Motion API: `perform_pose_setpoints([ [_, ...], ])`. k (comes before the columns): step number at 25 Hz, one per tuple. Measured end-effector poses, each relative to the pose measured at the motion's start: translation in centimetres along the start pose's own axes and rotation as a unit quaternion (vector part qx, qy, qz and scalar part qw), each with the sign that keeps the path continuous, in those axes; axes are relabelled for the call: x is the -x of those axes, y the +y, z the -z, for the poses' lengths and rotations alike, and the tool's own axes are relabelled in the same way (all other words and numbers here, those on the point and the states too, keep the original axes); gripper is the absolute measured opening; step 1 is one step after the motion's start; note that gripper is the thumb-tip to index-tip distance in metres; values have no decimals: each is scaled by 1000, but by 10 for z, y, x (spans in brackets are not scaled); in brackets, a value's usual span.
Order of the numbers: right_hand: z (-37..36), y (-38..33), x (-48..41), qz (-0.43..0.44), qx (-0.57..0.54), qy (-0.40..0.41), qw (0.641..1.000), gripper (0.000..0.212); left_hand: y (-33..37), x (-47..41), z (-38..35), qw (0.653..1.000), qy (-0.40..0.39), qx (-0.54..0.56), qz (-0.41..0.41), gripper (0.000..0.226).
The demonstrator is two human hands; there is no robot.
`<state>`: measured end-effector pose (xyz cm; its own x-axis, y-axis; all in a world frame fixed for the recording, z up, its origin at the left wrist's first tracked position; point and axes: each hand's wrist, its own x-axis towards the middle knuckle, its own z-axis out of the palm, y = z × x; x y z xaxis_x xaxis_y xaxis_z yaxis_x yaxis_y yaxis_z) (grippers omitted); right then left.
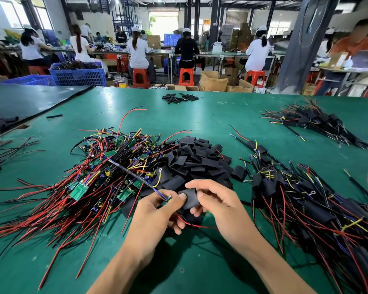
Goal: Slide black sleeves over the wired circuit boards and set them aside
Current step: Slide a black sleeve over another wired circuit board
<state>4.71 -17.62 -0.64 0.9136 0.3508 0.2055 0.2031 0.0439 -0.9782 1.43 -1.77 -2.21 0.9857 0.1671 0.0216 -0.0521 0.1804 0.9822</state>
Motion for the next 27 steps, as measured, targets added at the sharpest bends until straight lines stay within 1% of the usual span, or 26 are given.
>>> perform_pose_setpoints([
  [4, 5, -4, 1, -6, 18, -31, 999, 33, 5, 1, 1, 999, -11, 41, 18, 20],
  [8, 8, -6, 3, -25, 15, -84, 996, 44, 8, 2, 2, 999, -21, 30, 11, 23],
  [10, 4, -4, 4, -19, 22, -96, 995, 44, 9, 3, 3, 999, -24, 27, 12, 20],
  [11, 2, -4, 5, -18, 27, -90, 995, 42, 10, 3, 3, 999, -23, 22, 12, 19],
  [16, 2, -1, 7, -5, 78, -13, 997, 39, 13, 6, 2, 1000, -18, 19, 3, 15],
  [18, 4, 2, 4, -3, 67, 10, 998, 36, 14, 6, 1, 999, -22, 29, -6, 16],
  [21, 14, 7, -3, 15, 53, 69, 996, 26, 14, 6, 2, 997, -52, 58, 8, 30],
  [23, 25, 10, -8, 13, 25, 117, 993, 18, 13, 6, 2, 995, -66, 75, 21, 29],
  [25, 36, 13, -12, 4, 2, 172, 985, 10, 13, 5, 3, 993, -53, 99, 25, 28],
  [27, 46, 15, -16, -12, -31, 225, 974, 6, 14, 2, 4, 991, -23, 128, 24, 28],
])
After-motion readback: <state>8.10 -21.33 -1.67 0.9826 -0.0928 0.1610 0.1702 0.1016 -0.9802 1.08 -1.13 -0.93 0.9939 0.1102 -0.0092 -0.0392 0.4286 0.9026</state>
